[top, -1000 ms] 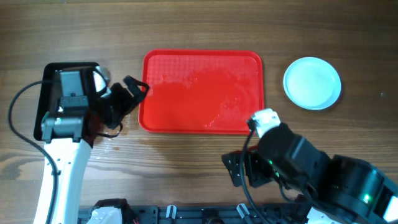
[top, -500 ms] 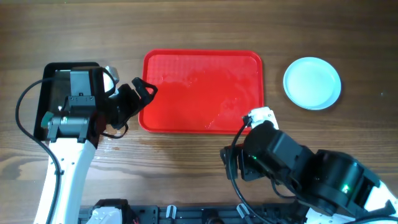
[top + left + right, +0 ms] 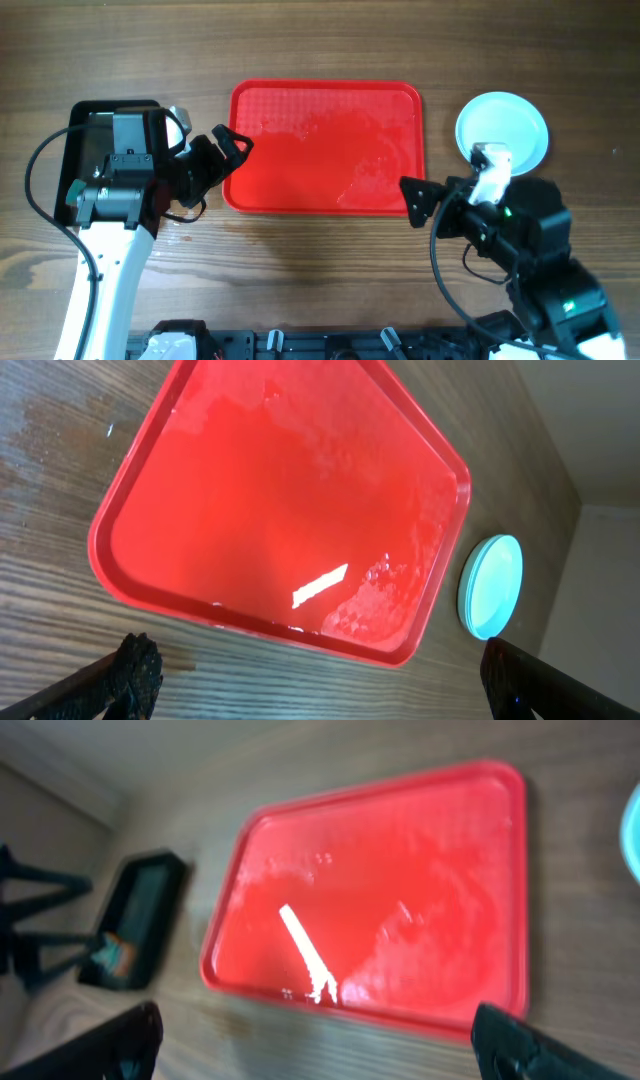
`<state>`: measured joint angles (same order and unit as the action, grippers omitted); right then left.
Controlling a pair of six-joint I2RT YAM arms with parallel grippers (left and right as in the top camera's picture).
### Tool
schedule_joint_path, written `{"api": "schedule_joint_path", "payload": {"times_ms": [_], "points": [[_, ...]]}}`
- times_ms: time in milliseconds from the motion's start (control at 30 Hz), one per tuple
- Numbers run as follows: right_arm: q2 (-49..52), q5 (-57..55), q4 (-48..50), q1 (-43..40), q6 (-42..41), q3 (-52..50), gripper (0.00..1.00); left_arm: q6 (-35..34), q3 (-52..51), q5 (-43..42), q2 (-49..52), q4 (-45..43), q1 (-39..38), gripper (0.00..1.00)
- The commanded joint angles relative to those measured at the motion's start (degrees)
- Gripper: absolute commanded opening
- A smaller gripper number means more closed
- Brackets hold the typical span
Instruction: Clean dirty plates on tray and stack at the side
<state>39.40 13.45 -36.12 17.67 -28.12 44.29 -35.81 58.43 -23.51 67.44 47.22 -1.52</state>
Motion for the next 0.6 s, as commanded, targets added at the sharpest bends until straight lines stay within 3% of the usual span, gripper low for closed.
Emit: {"api": "schedule_joint_path", "payload": {"times_ms": [0, 100, 267, 567], "points": [[-10.19, 9.68, 11.43, -5.99, 3.72, -12.57, 1.00, 1.29, -0.37, -0.44, 0.02, -0.02, -0.28, 1.00], [-19.89, 10.51, 21.16, -8.13, 5.68, -22.01, 1.00, 1.29, -0.37, -0.44, 0.02, -0.02, -0.28, 1.00], [-32.28, 9.55, 25.68, -13.66, 5.44, -30.23, 1.00, 1.31, -0.37, -0.44, 0.02, -0.02, -0.28, 1.00], [-38.84, 6.69, 37.13, -18.01, 5.42, -39.85, 1.00, 1.29, -0.37, -0.44, 0.02, -0.02, -0.28, 1.00]]}}
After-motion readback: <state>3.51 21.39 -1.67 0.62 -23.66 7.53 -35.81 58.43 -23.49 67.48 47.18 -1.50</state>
